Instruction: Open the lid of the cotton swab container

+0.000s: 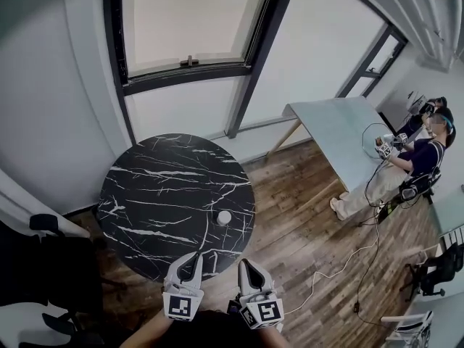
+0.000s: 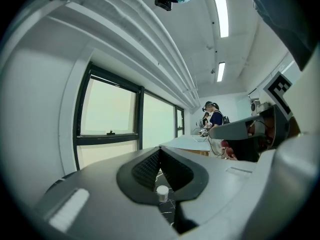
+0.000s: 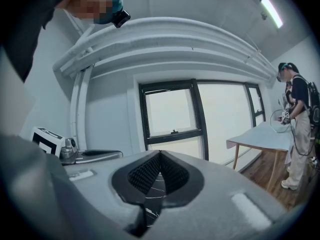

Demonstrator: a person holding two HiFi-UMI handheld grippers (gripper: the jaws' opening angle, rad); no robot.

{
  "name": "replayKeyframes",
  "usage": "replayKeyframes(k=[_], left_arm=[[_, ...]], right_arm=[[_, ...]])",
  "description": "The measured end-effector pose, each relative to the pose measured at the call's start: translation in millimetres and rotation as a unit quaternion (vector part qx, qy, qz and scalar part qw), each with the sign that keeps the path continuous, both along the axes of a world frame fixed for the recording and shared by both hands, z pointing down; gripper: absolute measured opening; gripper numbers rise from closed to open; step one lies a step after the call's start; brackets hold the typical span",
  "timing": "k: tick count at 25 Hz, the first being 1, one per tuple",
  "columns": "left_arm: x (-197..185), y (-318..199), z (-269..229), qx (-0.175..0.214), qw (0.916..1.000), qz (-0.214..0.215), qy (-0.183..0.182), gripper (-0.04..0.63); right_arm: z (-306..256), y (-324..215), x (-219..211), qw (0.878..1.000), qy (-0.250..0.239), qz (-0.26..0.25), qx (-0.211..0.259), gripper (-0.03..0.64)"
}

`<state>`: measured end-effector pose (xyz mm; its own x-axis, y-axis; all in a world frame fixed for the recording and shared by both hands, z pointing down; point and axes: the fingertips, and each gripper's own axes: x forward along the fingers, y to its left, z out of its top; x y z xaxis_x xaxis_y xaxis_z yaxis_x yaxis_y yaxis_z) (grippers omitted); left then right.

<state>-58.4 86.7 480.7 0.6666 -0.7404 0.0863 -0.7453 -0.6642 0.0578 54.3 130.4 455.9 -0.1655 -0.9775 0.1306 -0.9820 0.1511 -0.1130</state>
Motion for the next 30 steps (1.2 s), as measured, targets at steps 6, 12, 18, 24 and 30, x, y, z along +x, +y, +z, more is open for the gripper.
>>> replayKeyframes(k=[6,12,18,24,30], left_arm=[[-16,-34,14,0.002,1.0,0.003,0.003,0.003],[-20,-45,24,-0.002,0.9999,0.014,-0.004,0.003],[-2,-57,38,-0.001,0.9998,0.017,-0.009,0.003],[19,-71,61,-0.007,0.9995,0.01,-0.03,0.003],[41,-81,90,-0.024,0.9987,0.008,-0.044,0.003]], right_arm=[[0,-23,-6,1.0,0.014,0.016,0.002,-0.002],[6,-34,-2,0.999,0.016,0.033,-0.005,-0.002],[13,-55,11,0.999,0.014,0.032,-0.004,-0.002],[27,-78,27,1.0,0.012,0.009,-0.011,-0.002],[54,-99,49,1.0,-0.002,-0.006,-0.029,-0.002]])
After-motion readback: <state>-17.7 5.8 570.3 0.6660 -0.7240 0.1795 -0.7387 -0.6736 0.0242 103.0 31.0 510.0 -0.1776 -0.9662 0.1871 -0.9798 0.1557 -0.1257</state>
